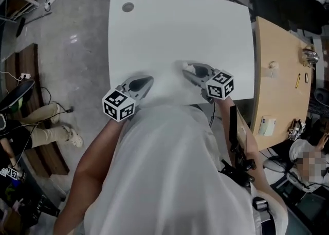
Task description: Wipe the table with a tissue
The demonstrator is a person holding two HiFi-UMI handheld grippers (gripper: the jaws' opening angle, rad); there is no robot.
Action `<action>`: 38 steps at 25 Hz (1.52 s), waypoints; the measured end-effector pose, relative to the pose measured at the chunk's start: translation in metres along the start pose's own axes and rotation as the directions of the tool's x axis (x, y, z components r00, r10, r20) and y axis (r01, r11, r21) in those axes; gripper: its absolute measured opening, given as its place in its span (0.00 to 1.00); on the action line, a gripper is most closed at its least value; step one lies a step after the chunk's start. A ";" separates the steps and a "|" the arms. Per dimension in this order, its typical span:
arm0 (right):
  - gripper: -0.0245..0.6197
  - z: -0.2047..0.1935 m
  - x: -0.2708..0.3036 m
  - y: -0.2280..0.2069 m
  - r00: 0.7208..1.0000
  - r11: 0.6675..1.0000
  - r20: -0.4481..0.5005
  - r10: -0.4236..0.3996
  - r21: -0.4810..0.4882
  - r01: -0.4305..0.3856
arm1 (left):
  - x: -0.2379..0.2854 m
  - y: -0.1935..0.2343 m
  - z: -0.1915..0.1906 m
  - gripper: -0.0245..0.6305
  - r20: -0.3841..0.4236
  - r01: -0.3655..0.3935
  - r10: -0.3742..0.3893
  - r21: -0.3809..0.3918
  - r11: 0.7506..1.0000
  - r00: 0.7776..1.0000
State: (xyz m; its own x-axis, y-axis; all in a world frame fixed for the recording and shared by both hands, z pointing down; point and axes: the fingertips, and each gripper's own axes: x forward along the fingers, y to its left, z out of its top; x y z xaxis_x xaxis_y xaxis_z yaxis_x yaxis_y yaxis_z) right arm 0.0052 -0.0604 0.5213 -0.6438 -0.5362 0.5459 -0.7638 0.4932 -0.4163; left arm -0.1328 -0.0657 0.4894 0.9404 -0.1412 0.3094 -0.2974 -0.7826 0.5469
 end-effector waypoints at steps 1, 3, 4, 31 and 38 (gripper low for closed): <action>0.24 -0.001 -0.005 -0.004 1.000 1.000 0.021 -0.017 -0.003 0.017 | 0.003 -0.001 0.001 0.05 -0.003 0.001 -0.001 0.015 1.000 1.000; 0.24 0.005 -0.010 -0.010 0.998 1.000 0.055 -0.020 -0.017 0.021 | 0.007 -0.004 0.008 0.05 0.005 -0.026 0.026 0.041 0.999 1.000; 0.24 0.009 -0.016 -0.012 0.998 1.000 0.067 -0.013 -0.025 0.015 | 0.009 -0.010 0.009 0.05 0.012 -0.046 0.046 0.048 0.998 0.999; 0.24 0.012 -0.156 -0.032 0.967 0.985 0.249 -0.057 -0.142 0.095 | 0.074 -0.106 0.023 0.05 0.133 -0.195 0.177 0.138 0.971 0.975; 0.24 0.026 -0.139 -0.024 0.967 0.983 0.251 -0.039 -0.165 0.082 | 0.059 -0.094 0.027 0.05 0.143 -0.215 0.196 0.137 0.967 0.970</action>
State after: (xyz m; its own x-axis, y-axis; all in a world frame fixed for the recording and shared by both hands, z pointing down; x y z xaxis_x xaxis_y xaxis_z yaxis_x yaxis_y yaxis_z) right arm 0.1123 -0.0159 0.4363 -0.6045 -0.7097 0.3618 -0.7962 0.5534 -0.2447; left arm -0.0450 -0.0171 0.4352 0.8778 -0.3770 0.2955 -0.4674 -0.8092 0.3560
